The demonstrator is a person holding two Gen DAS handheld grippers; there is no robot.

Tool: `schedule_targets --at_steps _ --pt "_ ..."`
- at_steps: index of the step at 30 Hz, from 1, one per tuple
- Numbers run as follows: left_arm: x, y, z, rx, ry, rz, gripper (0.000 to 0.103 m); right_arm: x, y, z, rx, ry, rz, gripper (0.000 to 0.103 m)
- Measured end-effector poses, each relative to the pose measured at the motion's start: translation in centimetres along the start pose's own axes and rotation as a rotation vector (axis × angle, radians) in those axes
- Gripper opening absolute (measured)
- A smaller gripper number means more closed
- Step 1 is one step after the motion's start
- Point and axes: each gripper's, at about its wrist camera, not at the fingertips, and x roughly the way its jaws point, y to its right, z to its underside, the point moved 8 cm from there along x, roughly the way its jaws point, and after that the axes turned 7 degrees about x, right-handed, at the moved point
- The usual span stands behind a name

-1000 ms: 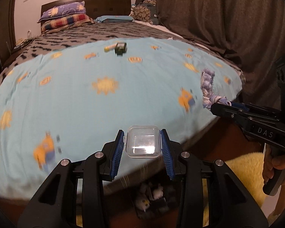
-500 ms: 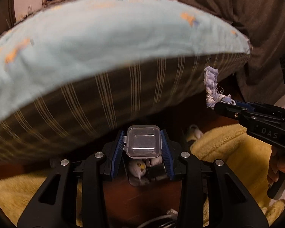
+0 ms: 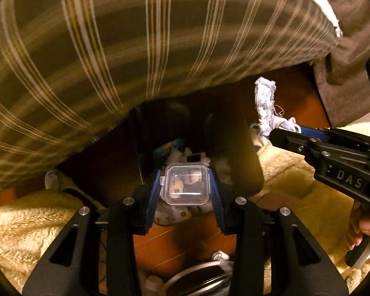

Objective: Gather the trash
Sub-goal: 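Lower both tools below the bed edge and release case and rope toy into the bin, then raise both open tools back over the bed toward the bottle and tube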

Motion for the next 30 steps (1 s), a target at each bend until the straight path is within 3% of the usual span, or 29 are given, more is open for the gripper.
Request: schedule_targets --at_steps 9,11,13,15,17,23,30 --pt "2.3 -0.1 0.8 -0.026 -0.058 0.024 0.038 1.6 0.2 -1.3 0.039 -0.024 0.007 0.031" --pt "2.2 -0.4 0.5 -0.028 -0.056 0.012 0.051 1.4 0.3 -1.5 0.042 -0.016 0.007 0.036" --pt "1.8 -0.6 0.4 -0.030 -0.047 -0.004 0.056 1.0 0.6 -1.9 0.048 -0.002 0.010 0.050" --pt "1.4 -0.6 0.1 -0.028 -0.044 -0.015 0.058 0.3 0.9 -2.2 0.058 0.020 0.009 0.053" --pt "0.6 -0.6 -0.1 -0.024 -0.030 -0.026 0.068 -0.5 1.4 -2.6 0.071 0.041 0.004 0.058" --pt "-5.2 -0.7 -2.4 -0.006 0.084 -0.081 0.091 -5.4 2.4 -4.7 0.075 0.170 0.027 0.089" --pt "-13.1 -1.3 -6.7 0.005 0.250 -0.114 0.095 -13.1 1.1 -8.8 0.039 0.347 0.001 0.099"
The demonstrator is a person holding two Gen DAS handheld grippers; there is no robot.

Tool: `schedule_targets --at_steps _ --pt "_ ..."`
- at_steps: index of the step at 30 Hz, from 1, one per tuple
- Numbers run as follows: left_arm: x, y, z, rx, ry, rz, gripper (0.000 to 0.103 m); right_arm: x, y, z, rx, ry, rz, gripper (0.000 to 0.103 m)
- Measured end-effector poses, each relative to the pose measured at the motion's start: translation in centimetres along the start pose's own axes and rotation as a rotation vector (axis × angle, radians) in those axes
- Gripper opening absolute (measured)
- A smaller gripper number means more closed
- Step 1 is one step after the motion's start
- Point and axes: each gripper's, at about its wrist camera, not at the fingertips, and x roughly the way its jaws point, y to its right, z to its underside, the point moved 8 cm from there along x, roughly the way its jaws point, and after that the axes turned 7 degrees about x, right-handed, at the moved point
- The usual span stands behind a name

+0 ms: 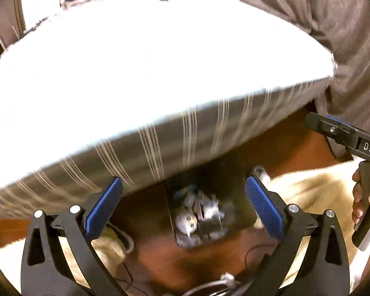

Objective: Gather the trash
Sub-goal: 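Raise both open tools back over the bed toward the bottle and tube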

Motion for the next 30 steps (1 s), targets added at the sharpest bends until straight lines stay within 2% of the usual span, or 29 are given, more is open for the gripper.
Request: schedule_targets --at_steps 6,12,20,30 --pt "-3.4 -2.3 -5.5 0.011 0.097 -0.033 0.095 -2.1 -2.8 -5.4 -0.062 0.082 -0.029 0.099" --pt "-3.8 -5.3 -11.2 0.020 0.148 -0.084 0.095 -1.8 -5.6 -10.9 -0.115 0.142 -0.033 0.099" --pt "-0.7 -10.5 -18.0 -0.028 0.155 -0.111 0.095 2.7 -8.5 -18.2 -0.119 0.137 -0.040 0.099" --pt "5.0 -15.5 -23.3 -0.079 0.109 -0.101 0.095 11.7 -13.7 -25.9 -0.117 0.104 -0.064 0.099"
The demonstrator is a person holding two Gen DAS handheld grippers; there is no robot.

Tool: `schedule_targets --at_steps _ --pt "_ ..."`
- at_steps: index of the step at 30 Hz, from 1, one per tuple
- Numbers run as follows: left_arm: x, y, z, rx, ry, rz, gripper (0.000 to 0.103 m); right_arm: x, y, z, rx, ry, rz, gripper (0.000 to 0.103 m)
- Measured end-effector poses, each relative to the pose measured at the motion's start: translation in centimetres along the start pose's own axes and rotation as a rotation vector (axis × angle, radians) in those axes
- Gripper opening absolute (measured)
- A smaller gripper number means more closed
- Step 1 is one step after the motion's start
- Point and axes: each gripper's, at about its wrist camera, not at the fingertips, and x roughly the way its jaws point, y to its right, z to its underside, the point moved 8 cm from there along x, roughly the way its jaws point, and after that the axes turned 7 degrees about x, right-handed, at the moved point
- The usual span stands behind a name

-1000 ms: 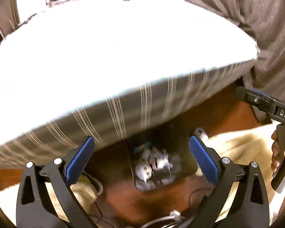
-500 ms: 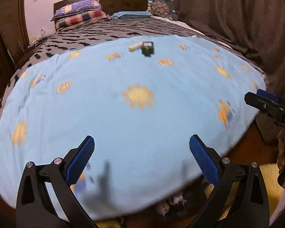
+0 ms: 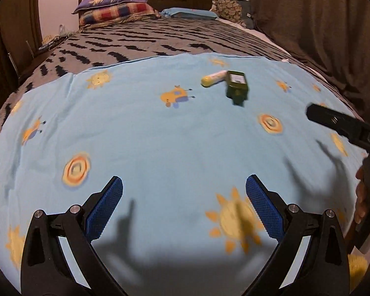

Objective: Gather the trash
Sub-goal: 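Raise both open tools back over the bed toward the bottle and tube, then grasp the green bottle with the right tool while the left tool grasps the yellow-capped tube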

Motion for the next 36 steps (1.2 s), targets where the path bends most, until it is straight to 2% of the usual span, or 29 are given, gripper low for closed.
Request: schedule_targets --at_steps 3,5,13,18,19,28,30,33,35,36 --pt "1.7 -0.7 -1.2 0.008 -0.013 -0.003 0.095 2.8 -1.1 -1.4 0.007 -0.020 -0.008 0.096" --pt "2.5 -0.9 -1.8 0.019 -0.013 -0.008 0.095 4.8 -1.8 -2.2 0.013 -0.038 -0.012 0.087" --pt "4.9 -1.8 -3.9 0.018 -0.015 -0.003 0.095 11.3 -2.9 -4.2 0.035 -0.098 0.015 0.068" --pt "6.0 -1.4 -4.8 0.030 -0.015 0.005 0.095 14.4 -2.7 -4.2 0.030 -0.140 0.060 0.064" --pt "6.2 -1.4 -5.0 0.031 -0.014 0.007 0.095 14.5 -2.5 -4.3 0.020 -0.136 0.074 0.057" --pt "8.8 -0.2 -8.0 0.057 -0.003 0.017 0.094 13.1 0.3 -5.6 -0.005 -0.112 0.059 0.049" --pt "9.8 0.3 -8.9 0.069 -0.001 0.021 0.091 12.4 1.6 -6.1 -0.007 -0.103 0.067 0.049" --pt "11.2 1.0 -10.1 0.078 0.000 0.031 0.082 11.5 3.4 -6.7 -0.001 -0.088 0.070 0.049" --pt "12.2 1.5 -11.2 0.088 0.002 0.037 0.072 10.9 4.3 -7.0 0.005 -0.079 0.065 0.049" --pt "12.6 1.8 -11.5 0.093 0.003 0.044 0.071 10.7 4.6 -7.1 0.004 -0.075 0.065 0.049"
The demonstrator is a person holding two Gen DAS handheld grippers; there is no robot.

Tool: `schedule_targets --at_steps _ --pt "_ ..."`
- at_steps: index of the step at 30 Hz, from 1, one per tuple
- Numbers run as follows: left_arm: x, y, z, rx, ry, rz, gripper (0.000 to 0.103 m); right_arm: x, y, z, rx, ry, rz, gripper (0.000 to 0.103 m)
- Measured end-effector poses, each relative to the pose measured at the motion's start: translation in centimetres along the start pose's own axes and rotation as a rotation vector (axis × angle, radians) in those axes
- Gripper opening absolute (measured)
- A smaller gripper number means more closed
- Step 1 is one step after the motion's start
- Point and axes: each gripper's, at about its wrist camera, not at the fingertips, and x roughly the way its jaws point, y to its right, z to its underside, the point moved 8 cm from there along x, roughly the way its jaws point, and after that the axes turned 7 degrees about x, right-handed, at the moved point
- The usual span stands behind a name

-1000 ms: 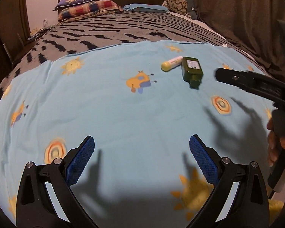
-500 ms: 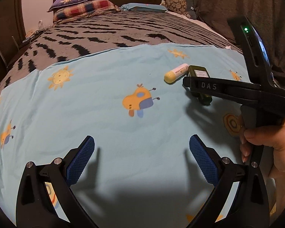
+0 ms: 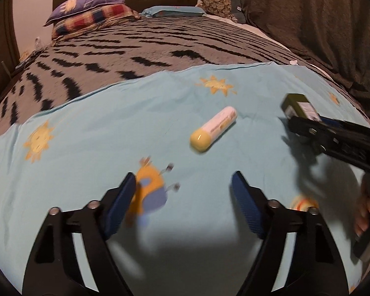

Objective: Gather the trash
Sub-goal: 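Grasp the green bottle with the right tool while the left tool grasps the yellow-capped tube, then lower both tools below the bed edge and release bottle and tube into the bin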

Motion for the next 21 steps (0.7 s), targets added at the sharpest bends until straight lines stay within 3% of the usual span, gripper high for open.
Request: schedule_targets --at_steps 3,7,10,13,17,21 --pt "1.4 1.0 -1.4 0.023 0.003 0.022 0.069 -0.5 0.9 0.0 -0.001 0.008 -0.004 0.049" --pt "3.0 2.4 -2.7 0.050 -0.003 0.054 0.055 -0.7 1.7 0.1 0.001 0.009 -0.016 0.049" --pt "4.3 3.1 -3.5 0.049 -0.013 0.070 0.053 -1.0 2.1 0.3 0.008 0.007 -0.033 0.049" --pt "4.7 3.3 -4.0 0.038 -0.024 0.096 0.033 -1.4 2.1 0.7 0.006 0.006 -0.039 0.049" --pt "4.3 3.9 -3.3 0.058 -0.054 0.090 0.023 -2.7 2.1 1.5 0.017 0.007 -0.057 0.049" --pt "2.4 4.3 -1.8 0.046 -0.054 0.092 0.022 -5.2 2.2 2.8 0.022 0.016 -0.060 0.049"
